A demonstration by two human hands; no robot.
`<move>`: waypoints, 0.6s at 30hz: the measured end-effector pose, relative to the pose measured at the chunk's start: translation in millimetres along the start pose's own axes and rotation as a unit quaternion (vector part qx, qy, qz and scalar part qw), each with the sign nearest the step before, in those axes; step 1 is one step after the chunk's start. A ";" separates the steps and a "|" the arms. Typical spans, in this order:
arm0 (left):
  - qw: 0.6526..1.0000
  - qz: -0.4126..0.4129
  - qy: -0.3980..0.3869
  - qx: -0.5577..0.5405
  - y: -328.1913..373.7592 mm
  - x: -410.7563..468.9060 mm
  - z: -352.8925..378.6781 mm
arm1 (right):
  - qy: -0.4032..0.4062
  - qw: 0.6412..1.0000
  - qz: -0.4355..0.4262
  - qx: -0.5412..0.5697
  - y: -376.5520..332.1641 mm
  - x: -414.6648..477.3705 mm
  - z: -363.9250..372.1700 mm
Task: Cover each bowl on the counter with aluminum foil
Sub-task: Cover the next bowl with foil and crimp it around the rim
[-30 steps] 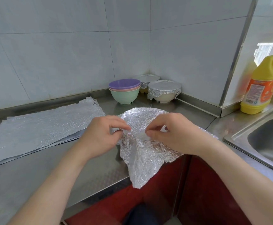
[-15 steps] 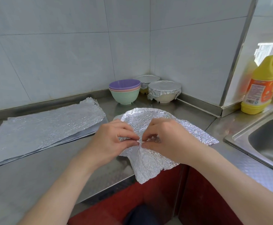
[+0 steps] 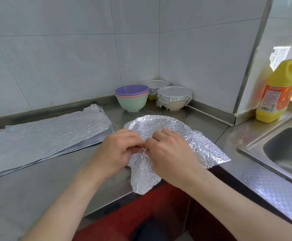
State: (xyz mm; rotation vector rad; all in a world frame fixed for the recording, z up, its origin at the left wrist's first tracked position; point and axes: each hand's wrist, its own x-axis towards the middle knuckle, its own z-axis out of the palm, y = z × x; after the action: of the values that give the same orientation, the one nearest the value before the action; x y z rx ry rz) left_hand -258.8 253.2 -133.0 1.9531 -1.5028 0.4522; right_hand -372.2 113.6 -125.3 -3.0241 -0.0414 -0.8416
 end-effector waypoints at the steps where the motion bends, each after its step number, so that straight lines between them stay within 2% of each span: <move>1: 1.000 -0.009 -0.004 -0.011 -1.2 0.6 -3.2 | -0.007 1.000 0.002 0.027 0.0 -0.3 -1.7; 4: 0.997 -0.072 -0.024 -0.030 -5.9 2.4 -15.8 | -0.078 0.987 0.007 0.142 13.0 4.8 -14.8; 6: 0.992 -0.118 -0.023 -0.042 -6.0 2.3 -22.7 | -0.076 0.974 0.022 0.214 23.8 6.7 -23.6; 10: 0.986 -0.136 -0.017 -0.095 8.3 7.0 -18.6 | -0.084 0.971 0.036 0.220 39.7 7.9 -29.8; 13: 0.989 -0.104 -0.036 -0.094 12.9 7.9 -9.8 | -0.104 0.969 0.030 0.221 40.1 6.7 -28.2; 18: 0.995 -0.069 -0.017 -0.075 7.4 6.2 -5.8 | -0.086 0.980 -0.004 0.179 37.5 4.8 -23.3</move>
State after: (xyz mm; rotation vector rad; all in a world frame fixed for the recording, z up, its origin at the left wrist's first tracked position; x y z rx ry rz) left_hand -263.4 251.3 -122.9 1.9377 -1.3701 0.2406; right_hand -379.1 76.1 -102.6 -2.7443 -0.1833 -0.5041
